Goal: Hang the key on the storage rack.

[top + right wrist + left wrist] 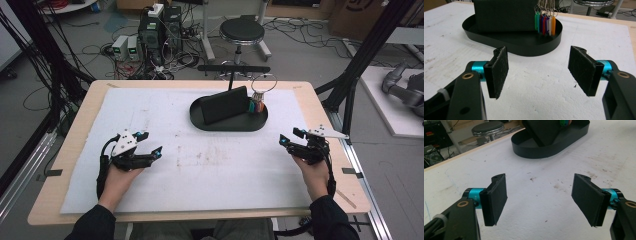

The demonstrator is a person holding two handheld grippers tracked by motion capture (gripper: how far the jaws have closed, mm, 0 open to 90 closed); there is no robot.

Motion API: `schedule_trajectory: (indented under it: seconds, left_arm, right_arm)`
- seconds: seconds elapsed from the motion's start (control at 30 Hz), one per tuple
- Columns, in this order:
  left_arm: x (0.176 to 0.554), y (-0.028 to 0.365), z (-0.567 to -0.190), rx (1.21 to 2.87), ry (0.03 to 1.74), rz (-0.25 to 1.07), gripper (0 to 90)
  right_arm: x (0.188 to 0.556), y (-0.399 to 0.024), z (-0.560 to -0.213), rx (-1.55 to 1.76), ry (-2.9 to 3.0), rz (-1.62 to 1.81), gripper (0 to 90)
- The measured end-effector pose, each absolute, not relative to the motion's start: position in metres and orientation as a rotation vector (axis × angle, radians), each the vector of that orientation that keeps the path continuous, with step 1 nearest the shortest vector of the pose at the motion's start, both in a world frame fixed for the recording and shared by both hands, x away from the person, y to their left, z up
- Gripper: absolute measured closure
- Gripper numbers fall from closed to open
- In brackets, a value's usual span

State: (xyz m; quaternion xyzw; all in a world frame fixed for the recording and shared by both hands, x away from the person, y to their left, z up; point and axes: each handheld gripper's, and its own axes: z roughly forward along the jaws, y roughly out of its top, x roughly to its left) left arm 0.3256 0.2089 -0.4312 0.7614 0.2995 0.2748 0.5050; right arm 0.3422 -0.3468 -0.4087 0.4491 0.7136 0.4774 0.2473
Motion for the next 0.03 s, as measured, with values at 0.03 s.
schedule_trajectory:
  seconds: [0.03]
  left_arm:
    - [0.326,0.2082,-0.4316,1.839,0.723,0.662,28.4]
  right_arm:
    - [0.3422,-0.3468,-0.4087,1.224,1.946,1.302,33.1]
